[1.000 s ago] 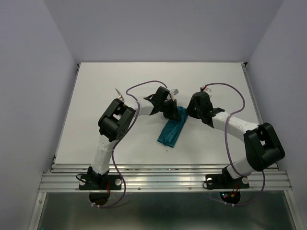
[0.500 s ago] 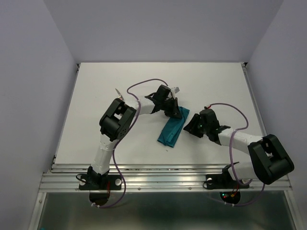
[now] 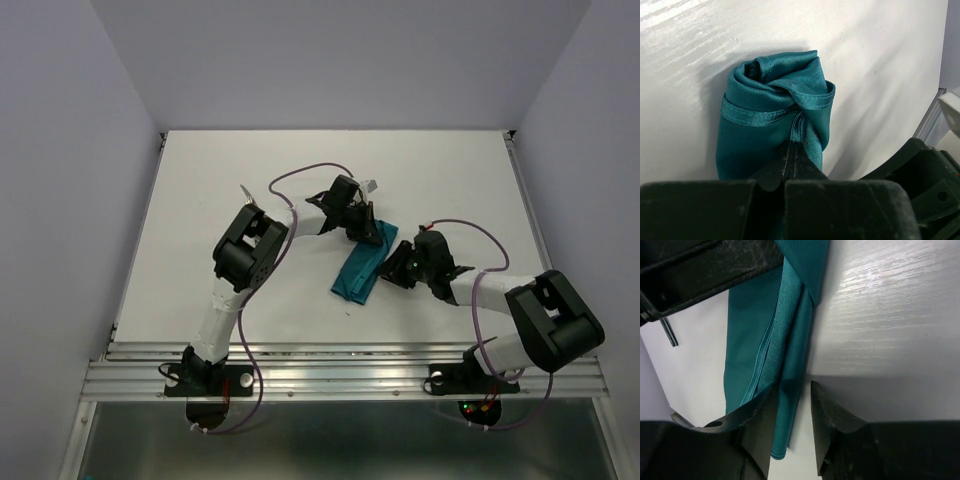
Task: Fold the napkin into a case and place the utensils inside
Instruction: Smooth out the smaller rectangle-folded napkin at the center of the board.
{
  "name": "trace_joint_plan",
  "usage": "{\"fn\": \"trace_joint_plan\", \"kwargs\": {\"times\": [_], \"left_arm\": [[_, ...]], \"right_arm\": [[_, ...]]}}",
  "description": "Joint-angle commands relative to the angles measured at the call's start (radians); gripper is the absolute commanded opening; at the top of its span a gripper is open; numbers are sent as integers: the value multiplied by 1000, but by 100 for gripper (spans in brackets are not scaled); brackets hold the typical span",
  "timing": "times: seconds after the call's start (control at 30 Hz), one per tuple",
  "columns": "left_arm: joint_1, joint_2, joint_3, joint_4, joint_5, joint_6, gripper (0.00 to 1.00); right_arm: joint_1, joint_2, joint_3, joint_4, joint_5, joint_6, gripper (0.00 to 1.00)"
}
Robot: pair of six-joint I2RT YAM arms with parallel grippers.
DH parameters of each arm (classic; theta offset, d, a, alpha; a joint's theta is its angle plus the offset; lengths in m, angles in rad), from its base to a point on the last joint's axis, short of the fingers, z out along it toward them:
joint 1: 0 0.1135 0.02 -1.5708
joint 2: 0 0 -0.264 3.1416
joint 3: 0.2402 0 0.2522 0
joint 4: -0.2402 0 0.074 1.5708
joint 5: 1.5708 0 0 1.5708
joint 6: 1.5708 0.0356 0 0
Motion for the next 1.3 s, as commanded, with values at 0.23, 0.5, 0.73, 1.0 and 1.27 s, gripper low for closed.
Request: {"fn": "trace_joint_plan", "kwargs": {"times": [0.23, 0.5, 0.73, 1.0, 1.27], "left_arm": [[-3, 19, 104, -69, -4, 39, 0], [-5, -70, 110, -202, -103, 108, 11], [-23, -190, 75, -308, -194, 185, 29], [-72, -270, 11, -363, -347, 248, 47], [-215, -342, -58, -403, -568, 335, 50]], "right_arm": [[9, 68, -6, 74, 21, 36, 8], [9, 80, -7, 93, 57, 73, 1], [9, 108, 16, 101, 68, 95, 1], [9, 115, 28, 103, 72, 101, 1], [9, 117, 28, 100, 75, 101, 1]]}}
